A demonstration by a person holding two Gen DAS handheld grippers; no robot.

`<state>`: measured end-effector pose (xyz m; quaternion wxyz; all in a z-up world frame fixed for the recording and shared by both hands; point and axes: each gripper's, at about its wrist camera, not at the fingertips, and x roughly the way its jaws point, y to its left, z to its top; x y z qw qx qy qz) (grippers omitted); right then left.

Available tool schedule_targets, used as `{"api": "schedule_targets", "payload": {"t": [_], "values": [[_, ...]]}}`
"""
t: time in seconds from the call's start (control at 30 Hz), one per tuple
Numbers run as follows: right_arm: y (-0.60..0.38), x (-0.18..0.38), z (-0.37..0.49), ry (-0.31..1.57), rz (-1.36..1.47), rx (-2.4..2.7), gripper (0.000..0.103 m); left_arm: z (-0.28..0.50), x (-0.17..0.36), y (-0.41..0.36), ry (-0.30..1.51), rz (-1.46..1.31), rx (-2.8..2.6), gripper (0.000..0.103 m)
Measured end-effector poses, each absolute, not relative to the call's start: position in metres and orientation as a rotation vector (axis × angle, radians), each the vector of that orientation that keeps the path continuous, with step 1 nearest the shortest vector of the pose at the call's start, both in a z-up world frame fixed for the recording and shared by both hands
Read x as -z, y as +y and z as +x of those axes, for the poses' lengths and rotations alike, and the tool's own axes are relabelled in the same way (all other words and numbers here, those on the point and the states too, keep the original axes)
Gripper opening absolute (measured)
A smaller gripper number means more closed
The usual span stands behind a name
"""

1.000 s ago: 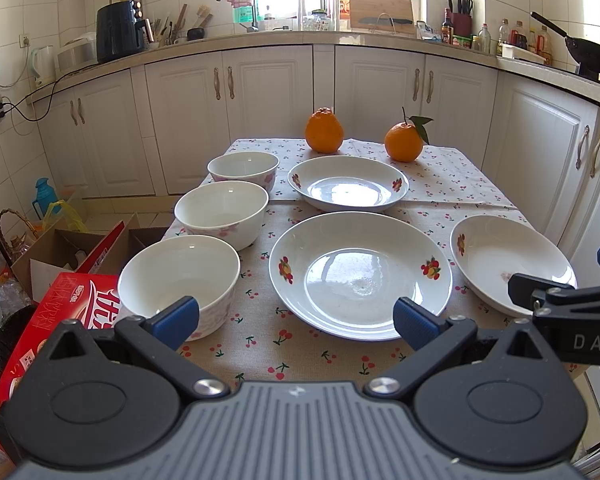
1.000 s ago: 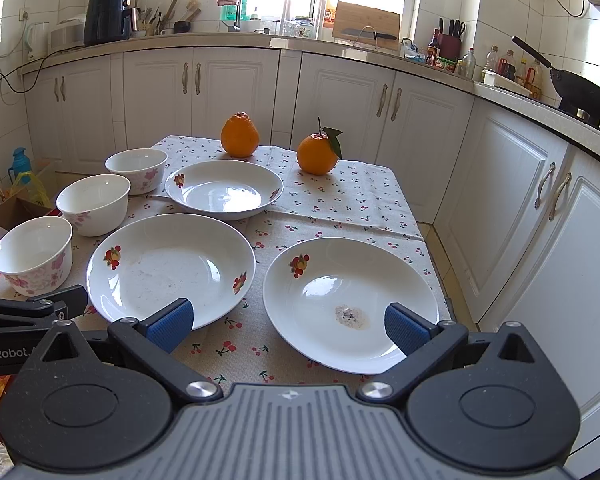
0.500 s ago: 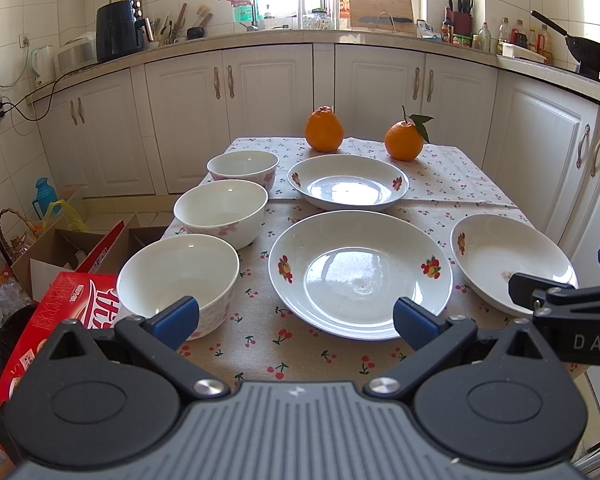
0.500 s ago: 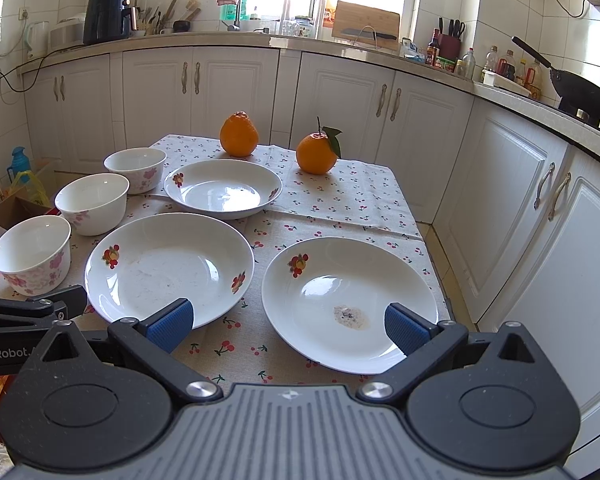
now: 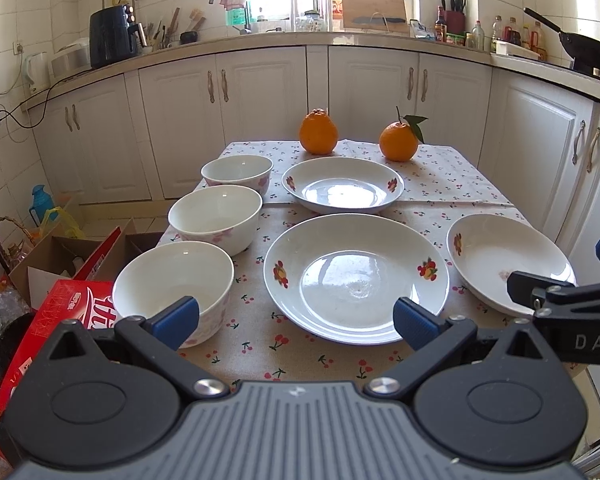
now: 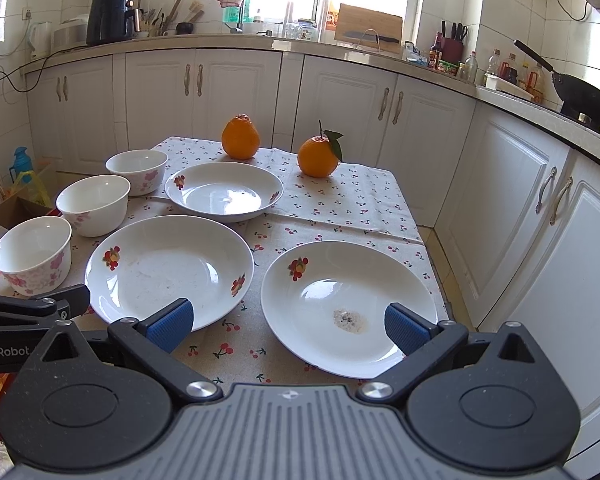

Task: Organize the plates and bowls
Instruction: 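Move the left tool toward the brown-stained white plate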

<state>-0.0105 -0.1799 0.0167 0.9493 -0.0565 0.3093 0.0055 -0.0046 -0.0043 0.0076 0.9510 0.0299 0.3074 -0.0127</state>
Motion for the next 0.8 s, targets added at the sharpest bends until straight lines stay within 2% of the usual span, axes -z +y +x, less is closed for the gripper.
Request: {"api": "schedule_targets", "payload": {"t": [0.8], "values": [[-0.239,-0.009,0.007,0.600,-0.112,-0.060,0.103,0.035,-0.010,-0.029,0.587,0.114,0.200,0.102]]}}
